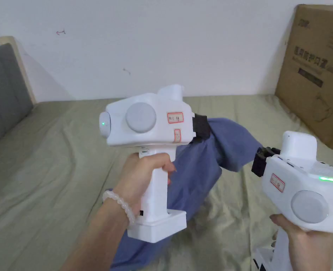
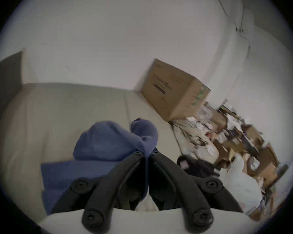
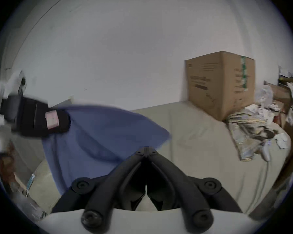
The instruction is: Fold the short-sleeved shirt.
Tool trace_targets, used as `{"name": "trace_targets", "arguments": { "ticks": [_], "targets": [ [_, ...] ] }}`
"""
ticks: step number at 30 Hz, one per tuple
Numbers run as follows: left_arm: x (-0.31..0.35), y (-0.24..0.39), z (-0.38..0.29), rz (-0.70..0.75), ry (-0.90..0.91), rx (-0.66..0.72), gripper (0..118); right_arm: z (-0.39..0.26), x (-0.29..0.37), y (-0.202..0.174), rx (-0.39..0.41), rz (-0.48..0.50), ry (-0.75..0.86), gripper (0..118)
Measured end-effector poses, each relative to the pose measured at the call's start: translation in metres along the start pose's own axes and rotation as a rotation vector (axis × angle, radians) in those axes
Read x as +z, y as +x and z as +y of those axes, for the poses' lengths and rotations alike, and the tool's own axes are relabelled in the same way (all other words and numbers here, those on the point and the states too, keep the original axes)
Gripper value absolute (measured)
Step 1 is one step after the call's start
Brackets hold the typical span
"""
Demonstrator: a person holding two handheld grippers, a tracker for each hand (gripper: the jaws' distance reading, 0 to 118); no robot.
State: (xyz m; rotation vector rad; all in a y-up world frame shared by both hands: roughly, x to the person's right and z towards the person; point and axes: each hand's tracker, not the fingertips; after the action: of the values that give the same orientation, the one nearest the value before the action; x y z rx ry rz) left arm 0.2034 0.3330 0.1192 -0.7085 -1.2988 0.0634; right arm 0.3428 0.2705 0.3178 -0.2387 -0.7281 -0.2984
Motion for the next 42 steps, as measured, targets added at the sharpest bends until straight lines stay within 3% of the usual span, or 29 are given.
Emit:
{"name": "trace_targets", "arguments": {
  "ticks": [3, 8, 11, 14, 15, 17, 18, 19, 20, 21, 22, 23, 26, 28, 31, 32, 33, 42],
  "targets": [
    [-0.048, 0.015, -0.046, -0.026, -0.127, -0.011, 2, -0.002, 0.006, 0.035, -0.028, -0.057, -0.010, 1],
    [-0.135, 0.001, -0.158, 0.037, -0.448, 0.036, 2, -0.020, 0.010, 0.063, 0.010, -0.109, -0.073, 1],
    [-0.147, -0.008, -0.201, 0.064, -0.508, 0.094, 2, -0.035, 0.008, 0.069, 0.011, -0.114, -0.110, 1],
    [-0.146, -0.010, -0.211, 0.068, -0.507, 0.067, 3, -0.044, 0.001, 0.071, -0.001, -0.123, -0.152, 1],
    [-0.147, -0.012, -0.208, 0.068, -0.505, 0.047, 8, -0.047, 0.001, 0.071, -0.010, -0.118, -0.160, 1],
    [-0.144, -0.014, -0.201, 0.061, -0.517, 0.058, 37, -0.051, -0.002, 0.069, -0.018, -0.114, -0.167, 1],
    [-0.141, -0.017, -0.198, 0.065, -0.516, 0.064, 45, -0.052, -0.003, 0.067, -0.018, -0.113, -0.173, 1],
    [-0.138, -0.020, -0.196, 0.070, -0.511, 0.070, 45, -0.053, -0.003, 0.065, -0.016, -0.108, -0.177, 1],
    [-0.133, -0.023, -0.194, 0.076, -0.501, 0.071, 83, -0.054, -0.005, 0.062, -0.013, -0.105, -0.184, 1],
    [-0.127, -0.025, -0.192, 0.080, -0.493, 0.074, 104, -0.055, -0.007, 0.060, -0.010, -0.100, -0.190, 1],
    [-0.121, -0.029, -0.189, 0.084, -0.480, 0.080, 114, -0.055, -0.008, 0.057, -0.008, -0.096, -0.194, 1],
    [-0.112, -0.035, -0.183, 0.088, -0.451, 0.088, 115, -0.056, -0.008, 0.054, -0.005, -0.091, -0.198, 1],
    [-0.086, -0.053, -0.165, 0.109, -0.419, 0.100, 112, -0.056, -0.013, 0.044, 0.007, -0.067, -0.211, 1],
    [-0.067, -0.067, -0.148, 0.149, -0.354, 0.098, 96, -0.056, -0.016, 0.035, 0.024, -0.051, -0.217, 1],
    [-0.039, -0.089, -0.123, 0.265, -0.293, 0.073, 44, -0.057, -0.021, 0.023, 0.032, -0.023, -0.226, 1],
    [-0.030, -0.098, -0.119, 0.296, -0.271, 0.060, 7, -0.058, -0.023, 0.019, 0.033, -0.014, -0.228, 1],
    [-0.023, -0.107, -0.117, 0.329, -0.264, 0.057, 0, -0.060, -0.025, 0.014, 0.037, -0.007, -0.232, 1],
    [-0.007, -0.181, -0.133, 0.429, -0.295, 0.181, 0, -0.078, -0.063, -0.008, 0.078, 0.041, -0.337, 1]
  ]
}}
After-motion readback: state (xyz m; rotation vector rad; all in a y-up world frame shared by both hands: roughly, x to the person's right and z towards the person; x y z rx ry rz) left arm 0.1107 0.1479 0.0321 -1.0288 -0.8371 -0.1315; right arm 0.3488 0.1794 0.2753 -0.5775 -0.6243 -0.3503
